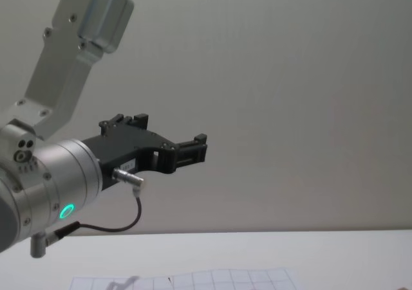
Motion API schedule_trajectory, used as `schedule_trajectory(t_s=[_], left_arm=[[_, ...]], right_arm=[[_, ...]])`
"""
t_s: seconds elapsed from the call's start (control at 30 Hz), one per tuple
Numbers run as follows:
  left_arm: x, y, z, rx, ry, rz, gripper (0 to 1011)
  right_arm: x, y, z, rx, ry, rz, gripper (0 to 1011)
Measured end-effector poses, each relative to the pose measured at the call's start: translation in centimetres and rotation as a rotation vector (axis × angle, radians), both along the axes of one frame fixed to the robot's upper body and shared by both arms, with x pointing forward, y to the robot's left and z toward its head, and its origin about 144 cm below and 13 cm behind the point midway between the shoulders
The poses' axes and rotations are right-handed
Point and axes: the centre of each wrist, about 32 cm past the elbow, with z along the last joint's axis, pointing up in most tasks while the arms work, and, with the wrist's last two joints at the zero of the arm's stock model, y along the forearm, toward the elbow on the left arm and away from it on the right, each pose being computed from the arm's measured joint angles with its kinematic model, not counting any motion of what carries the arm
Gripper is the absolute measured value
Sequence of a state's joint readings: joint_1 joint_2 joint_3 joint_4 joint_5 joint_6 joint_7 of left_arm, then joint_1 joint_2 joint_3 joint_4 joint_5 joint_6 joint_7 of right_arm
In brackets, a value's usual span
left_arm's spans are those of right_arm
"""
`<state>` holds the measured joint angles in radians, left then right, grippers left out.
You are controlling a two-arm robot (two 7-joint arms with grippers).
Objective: Use the one hand to pick up the stamp and affix it onto the A4 paper.
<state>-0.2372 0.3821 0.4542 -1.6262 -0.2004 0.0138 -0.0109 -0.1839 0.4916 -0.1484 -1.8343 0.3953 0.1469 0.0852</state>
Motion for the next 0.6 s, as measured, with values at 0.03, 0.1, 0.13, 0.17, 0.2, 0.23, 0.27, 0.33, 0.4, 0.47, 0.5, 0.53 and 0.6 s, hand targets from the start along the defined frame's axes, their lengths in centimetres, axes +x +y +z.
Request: schedule_trajectory(t_s=[0.03, 0.1, 0.13, 0.17, 0.2, 0.23, 0.27, 0.33, 0.4, 0.47, 0.5, 0.53, 0.6], left_arm=[[0.0, 0.0, 0.0, 0.0, 0.0, 0.0, 1001], [0.0, 0.0, 0.0, 0.0, 0.0, 0.0, 1001], [0.0, 0.0, 0.0, 0.0, 0.0, 0.0, 1001], [0.0, 0.0, 0.0, 0.0, 0.0, 0.0, 1001], [0.0, 0.0, 0.0, 0.0, 0.0, 0.0, 1001], [0.0, 0.0, 0.0, 0.0, 0.0, 0.0, 1001], [0.0, 0.0, 0.0, 0.0, 0.0, 0.0, 1001], [0.0, 0.0, 0.0, 0.0, 0.0, 0.0, 1001], [0.0, 0.0, 0.0, 0.0, 0.0, 0.0, 1001], [0.0, 0.0, 0.0, 0.0, 0.0, 0.0, 1001], [0.0, 0.0, 0.0, 0.0, 0.0, 0.0, 1001], [0.0, 0.0, 0.0, 0.0, 0.0, 0.0, 1001], [0.0, 0.0, 0.0, 0.0, 0.0, 0.0, 1001]], right_arm=[[-0.1, -0.1, -0.1, -0.005, 0.01, 0.0, 1001], [-0.3, -0.3, -0.3, -0.022, 0.037, 0.001, 1001], [-0.3, -0.4, -0.3, -0.028, 0.046, 0.002, 1001], [-0.4, -0.5, -0.4, -0.041, 0.063, 0.004, 1001], [-0.4, -0.6, -0.5, -0.049, 0.072, 0.005, 1001], [-0.4, -0.7, -0.6, -0.056, 0.08, 0.007, 1001], [-0.4, -0.8, -0.7, -0.068, 0.095, 0.01, 1001], [-0.3, -0.8, -0.9, -0.081, 0.11, 0.015, 1001], [-0.1, -0.8, -1.0, -0.1, 0.129, 0.024, 1001], [0.2, -0.8, -1.2, -0.114, 0.143, 0.033, 1001], [0.3, -0.7, -1.2, -0.119, 0.147, 0.037, 1001], [0.4, -0.7, -1.3, -0.121, 0.15, 0.039, 1001], [0.8, -0.6, -1.4, -0.133, 0.161, 0.048, 1001]])
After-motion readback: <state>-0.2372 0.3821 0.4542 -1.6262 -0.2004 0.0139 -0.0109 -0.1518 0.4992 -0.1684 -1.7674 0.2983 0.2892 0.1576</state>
